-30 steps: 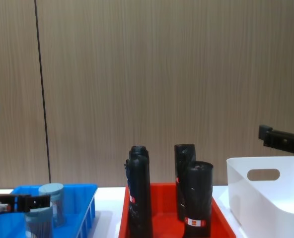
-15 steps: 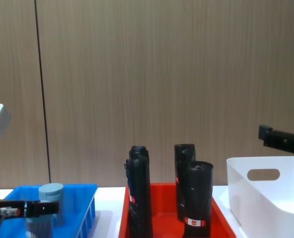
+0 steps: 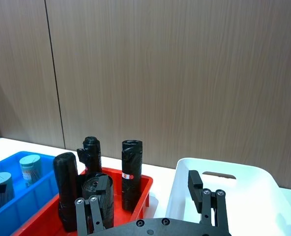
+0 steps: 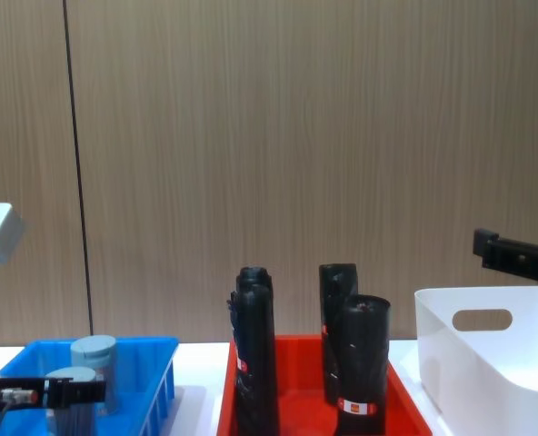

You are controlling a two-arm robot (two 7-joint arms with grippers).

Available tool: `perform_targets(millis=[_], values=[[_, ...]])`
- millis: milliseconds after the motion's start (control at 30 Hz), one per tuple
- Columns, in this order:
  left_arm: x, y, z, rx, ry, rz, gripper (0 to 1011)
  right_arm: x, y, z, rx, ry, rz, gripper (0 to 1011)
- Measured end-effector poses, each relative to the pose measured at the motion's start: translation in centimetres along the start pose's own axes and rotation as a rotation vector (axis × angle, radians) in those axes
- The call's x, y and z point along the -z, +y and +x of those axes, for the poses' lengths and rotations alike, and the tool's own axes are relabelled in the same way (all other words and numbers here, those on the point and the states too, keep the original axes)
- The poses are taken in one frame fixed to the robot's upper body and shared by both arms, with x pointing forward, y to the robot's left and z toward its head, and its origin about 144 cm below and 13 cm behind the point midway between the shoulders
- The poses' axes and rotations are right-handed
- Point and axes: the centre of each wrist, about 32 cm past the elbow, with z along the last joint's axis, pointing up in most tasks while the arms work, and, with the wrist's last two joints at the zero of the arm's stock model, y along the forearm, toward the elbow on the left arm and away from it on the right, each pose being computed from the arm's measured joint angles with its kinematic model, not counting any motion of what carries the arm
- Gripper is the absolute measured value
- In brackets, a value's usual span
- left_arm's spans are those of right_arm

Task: Pick the cotton swabs from the blue box and place them into the white box.

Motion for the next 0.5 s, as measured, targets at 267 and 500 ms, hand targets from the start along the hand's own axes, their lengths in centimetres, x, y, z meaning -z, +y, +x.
perform_targets(millis=[267,500], values=[[0.04,-0.56,0.27,0.004,0.000,0.013,1003,0.00,0.00,0.00,0.000,0.000,0.000,1002],[-0.02,-1.05,0.44,0.012,0.000,0.017,1003,0.00,0.00,0.00,0.000,0.000,0.000,1002]])
